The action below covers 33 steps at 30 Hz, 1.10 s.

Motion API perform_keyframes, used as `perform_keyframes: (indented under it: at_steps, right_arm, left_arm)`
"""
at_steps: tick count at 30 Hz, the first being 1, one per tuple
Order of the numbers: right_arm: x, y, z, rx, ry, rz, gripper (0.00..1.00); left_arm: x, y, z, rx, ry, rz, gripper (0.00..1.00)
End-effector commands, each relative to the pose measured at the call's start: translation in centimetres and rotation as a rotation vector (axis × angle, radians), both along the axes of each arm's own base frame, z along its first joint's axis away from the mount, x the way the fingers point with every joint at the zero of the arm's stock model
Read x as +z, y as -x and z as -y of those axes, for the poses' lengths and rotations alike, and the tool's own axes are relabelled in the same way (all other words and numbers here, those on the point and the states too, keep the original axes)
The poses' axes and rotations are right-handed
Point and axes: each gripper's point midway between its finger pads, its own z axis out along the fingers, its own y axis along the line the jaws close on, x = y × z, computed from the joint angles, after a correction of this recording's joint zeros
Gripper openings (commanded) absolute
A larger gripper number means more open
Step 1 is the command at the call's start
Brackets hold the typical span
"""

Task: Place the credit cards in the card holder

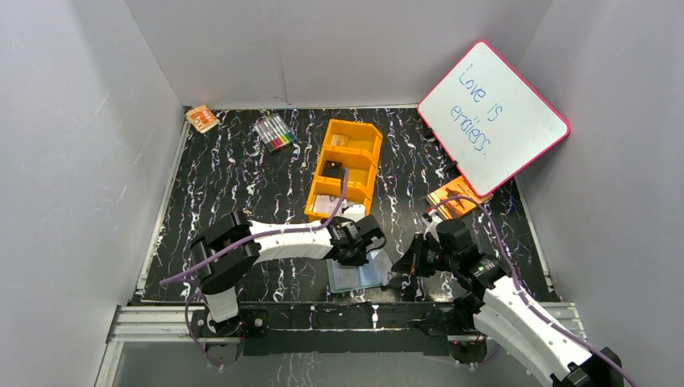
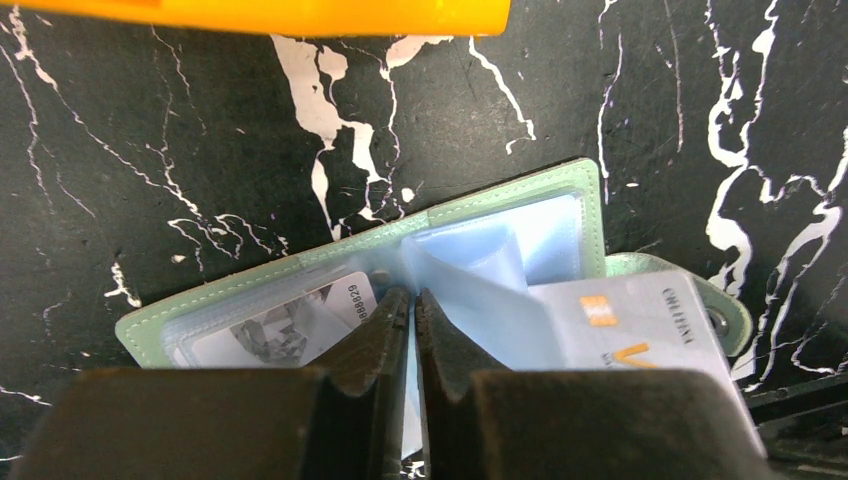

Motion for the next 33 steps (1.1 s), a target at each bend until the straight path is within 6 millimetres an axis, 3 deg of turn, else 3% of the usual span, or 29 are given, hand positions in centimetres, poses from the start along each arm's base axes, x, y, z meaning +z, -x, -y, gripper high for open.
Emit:
perform_keyframes:
  at_steps: [1,8,10,18,29,33]
  right_arm:
    - [1.5,-0.1,-1.7,0.067,-0.093,0.031,0.0]
    - [0.7,0.2,-2.1,0.093,-0.106,-0.005,0.0]
    - [0.4,0.3,-2.2,0.095,-0.106,-0.015,0.0]
    - [0.5,0.4,-2.7,0.116,-0.136,-0.027,0.0]
    - [0.6,0.6,-3.3,0.151,-0.161,-0.032,0.0]
    - [0.7,0.9,-3.6,0.167,-0.179,-0.039,0.0]
  left_arm:
    - [-1.7,2.1,-3.2,-0.031,-0.145,-0.066,0.13]
    - [1.1,1.3,-2.8,-0.032,-0.115,-0.017,0.47]
    - [1.7,1.2,-2.7,-0.033,-0.108,-0.008,0.52]
    - [4.0,1.0,-2.0,-0.049,-0.059,0.012,0.61]
    - [5.8,1.1,-1.1,-0.067,-0.014,0.012,0.67]
    - [7.6,0.7,-1.9,-0.027,0.003,0.046,0.7]
